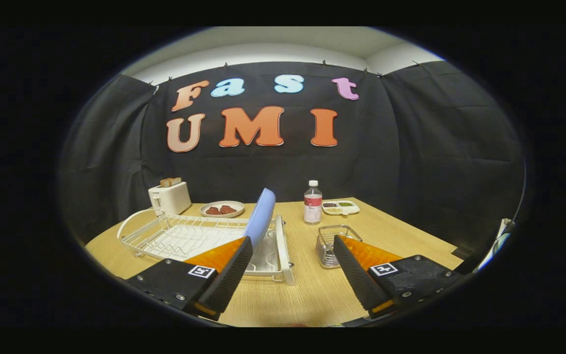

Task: Take the plate from the dish rack, then take the spoon from the basket and place it into the plate.

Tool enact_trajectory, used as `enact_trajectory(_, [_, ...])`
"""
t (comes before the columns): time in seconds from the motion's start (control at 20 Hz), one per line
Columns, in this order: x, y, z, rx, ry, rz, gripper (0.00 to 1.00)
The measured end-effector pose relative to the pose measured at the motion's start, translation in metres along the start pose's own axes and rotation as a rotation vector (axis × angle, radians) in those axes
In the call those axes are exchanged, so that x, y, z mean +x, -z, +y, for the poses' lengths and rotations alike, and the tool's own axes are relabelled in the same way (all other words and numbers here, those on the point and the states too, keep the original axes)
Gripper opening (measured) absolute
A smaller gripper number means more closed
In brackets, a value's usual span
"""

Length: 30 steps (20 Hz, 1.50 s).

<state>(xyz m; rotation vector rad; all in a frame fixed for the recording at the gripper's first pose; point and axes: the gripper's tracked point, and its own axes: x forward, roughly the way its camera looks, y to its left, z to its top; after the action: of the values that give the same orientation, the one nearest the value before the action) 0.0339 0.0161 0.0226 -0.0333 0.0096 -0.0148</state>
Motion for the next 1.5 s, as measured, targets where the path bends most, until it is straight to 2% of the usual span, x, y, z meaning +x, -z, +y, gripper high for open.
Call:
enact_trajectory(0.35, [0.052,-0.020,0.037,-0.021,-0.052,0.026,0.99])
enact_trajectory(0.7, [0.110,0.007,0.059,-0.092,-0.034,0.160,0.97])
enact_trajectory(0.8, [0.116,0.019,0.063,-0.094,-0.029,0.212,0.90])
enact_trajectory(0.85, [0.119,0.022,0.063,-0.093,-0.020,0.224,0.80])
enact_trajectory(0.9, [0.123,0.024,0.062,-0.089,-0.005,0.235,0.76])
enact_trajectory(0.95, [0.127,0.027,0.062,-0.096,0.005,0.241,0.65])
enact_trajectory(1.0, [0.131,0.028,0.060,-0.111,0.020,0.245,0.60])
enact_trajectory(1.05, [0.130,0.030,0.057,-0.124,0.044,0.252,0.47])
enact_trajectory(1.1, [0.129,0.028,0.056,-0.121,0.058,0.251,0.41])
enact_trajectory(1.35, [0.129,0.020,0.055,-0.088,0.140,0.231,0.28])
enact_trajectory(1.5, [0.124,0.008,0.062,-0.120,0.159,0.191,0.26])
